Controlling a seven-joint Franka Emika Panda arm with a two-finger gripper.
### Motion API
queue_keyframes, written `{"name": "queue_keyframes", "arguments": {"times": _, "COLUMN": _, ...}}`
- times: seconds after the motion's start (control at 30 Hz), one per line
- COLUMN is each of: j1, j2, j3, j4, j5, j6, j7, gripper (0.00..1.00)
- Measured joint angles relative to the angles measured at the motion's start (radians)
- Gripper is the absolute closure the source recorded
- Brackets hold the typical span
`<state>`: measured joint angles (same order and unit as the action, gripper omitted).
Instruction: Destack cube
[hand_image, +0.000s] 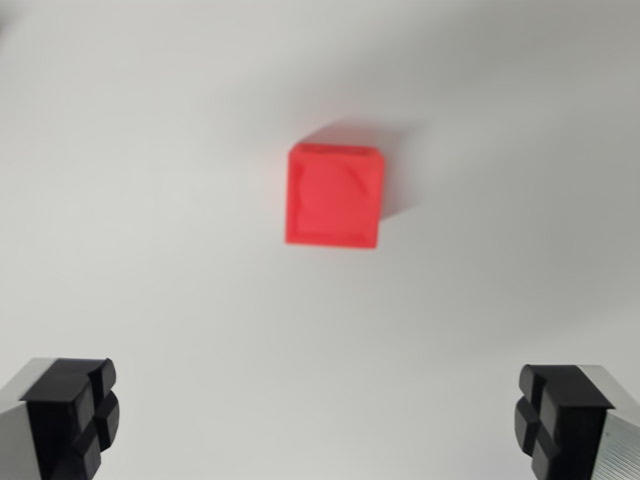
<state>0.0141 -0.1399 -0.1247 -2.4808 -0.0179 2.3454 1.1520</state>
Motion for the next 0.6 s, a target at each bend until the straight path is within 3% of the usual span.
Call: {"name": "queue_keyframes", "arguments": {"times": 0.6, "j1": 0.000, "j2": -0.084, "j3": 0.002, "j4": 0.068, "j5": -0.009, "j6": -0.151, "j7": 0.006, "gripper": 0.00}}
